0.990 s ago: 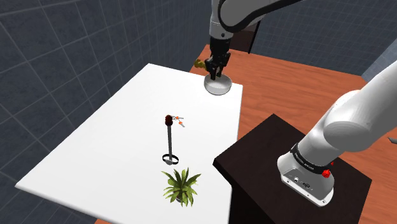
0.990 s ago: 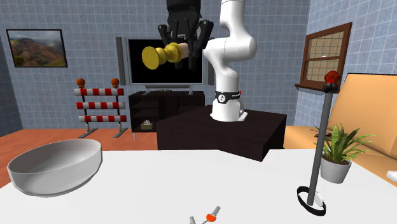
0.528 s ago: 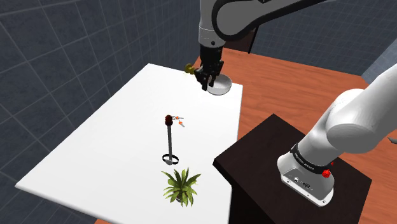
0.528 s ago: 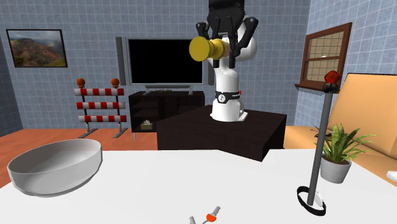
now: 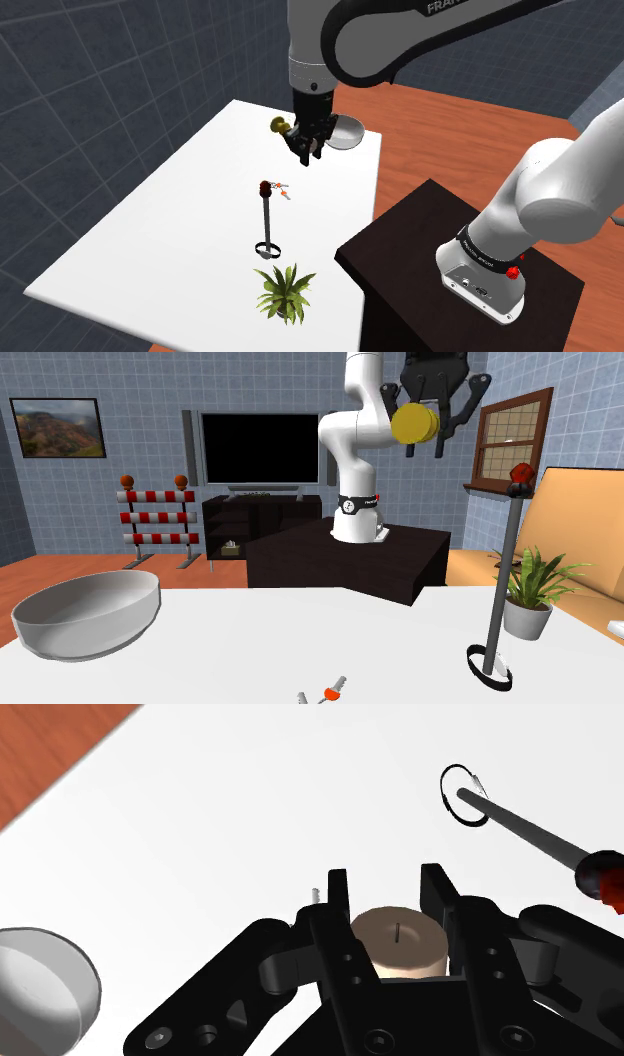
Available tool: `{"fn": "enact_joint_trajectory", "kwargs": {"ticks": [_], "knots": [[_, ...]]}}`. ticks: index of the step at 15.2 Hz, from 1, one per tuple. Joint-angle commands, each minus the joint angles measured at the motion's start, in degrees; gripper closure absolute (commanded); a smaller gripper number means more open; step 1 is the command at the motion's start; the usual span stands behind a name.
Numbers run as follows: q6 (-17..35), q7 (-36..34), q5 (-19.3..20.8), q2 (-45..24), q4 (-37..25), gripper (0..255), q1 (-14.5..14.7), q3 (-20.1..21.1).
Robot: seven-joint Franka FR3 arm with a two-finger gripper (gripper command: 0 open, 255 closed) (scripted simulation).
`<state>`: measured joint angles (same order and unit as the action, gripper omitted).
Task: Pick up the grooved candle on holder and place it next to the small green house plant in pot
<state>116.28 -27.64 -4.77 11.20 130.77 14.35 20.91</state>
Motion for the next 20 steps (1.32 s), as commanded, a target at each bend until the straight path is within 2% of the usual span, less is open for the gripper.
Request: {"fn": "enact_joint_trajectory", "kwargs": {"ticks": [1,2,20], "knots": [[0.41,-3.23,-0.15,-1.21,-0.87,255,1.24,1.94],[0.34,-6.1,-0.19,-2.28,-2.06,255,2.33,3.68],[14.7,-8.75,3.3,-10.52,4.68,255,2.28,4.64]]}}
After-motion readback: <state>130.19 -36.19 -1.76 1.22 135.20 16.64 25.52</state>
